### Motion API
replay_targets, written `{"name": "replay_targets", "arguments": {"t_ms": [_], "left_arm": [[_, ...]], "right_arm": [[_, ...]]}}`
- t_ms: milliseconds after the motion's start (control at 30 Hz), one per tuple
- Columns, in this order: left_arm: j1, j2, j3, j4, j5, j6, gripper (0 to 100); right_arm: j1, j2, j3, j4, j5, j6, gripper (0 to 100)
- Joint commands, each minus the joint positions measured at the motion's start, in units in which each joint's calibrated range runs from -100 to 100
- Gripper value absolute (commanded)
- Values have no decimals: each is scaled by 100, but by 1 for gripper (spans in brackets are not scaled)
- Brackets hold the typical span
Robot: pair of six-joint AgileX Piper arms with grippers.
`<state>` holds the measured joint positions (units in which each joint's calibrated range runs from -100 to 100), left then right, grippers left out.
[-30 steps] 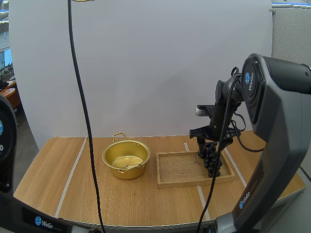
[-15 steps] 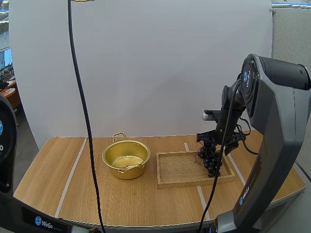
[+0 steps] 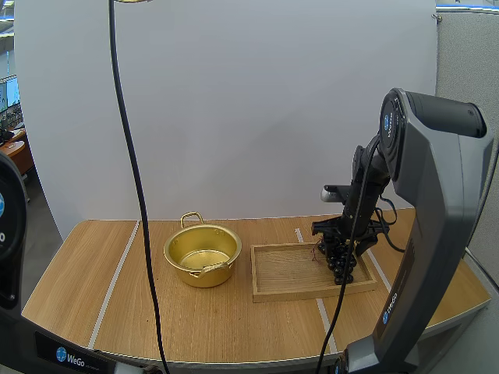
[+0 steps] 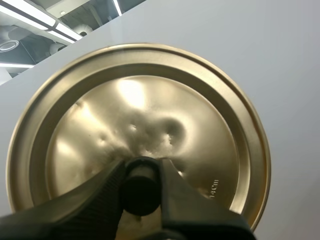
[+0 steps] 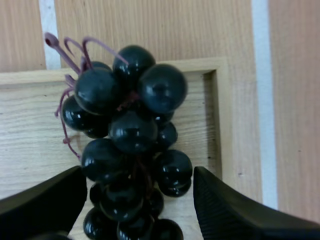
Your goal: Open the pot, put the grape inside, and close it
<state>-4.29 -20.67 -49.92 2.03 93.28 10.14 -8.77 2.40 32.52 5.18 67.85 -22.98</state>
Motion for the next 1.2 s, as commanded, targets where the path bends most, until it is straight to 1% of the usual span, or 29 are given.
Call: {"name": "replay_targets", "arguments": {"t_ms": [0,333,433,567,1100,1133,1167], "left_arm": [[-21,-38,-40,40,-277,-28,0],[-21,-38,-40,40,-277,-28,0],[-21,-38,-40,40,-277,-28,0],[-21,-38,-40,40,-277,-28,0],[-21,-38,-40,40,-277,-28,0],[-21,-38,-40,40,-277,-28,0],[-21,-38,-40,40,-277,-28,0]], "right_arm": [[-18,91,-20,110,-121,-83,100],[-18,486,-20,146,-251,-119,100],[-18,486,-20,158,-251,-119,100],[-18,486,-20,135,57,-119,100],[-18,486,-20,209,51,-119,100],[-18,473,-20,209,69,-119,82],[-18,473,-20,209,104,-119,59]]}}
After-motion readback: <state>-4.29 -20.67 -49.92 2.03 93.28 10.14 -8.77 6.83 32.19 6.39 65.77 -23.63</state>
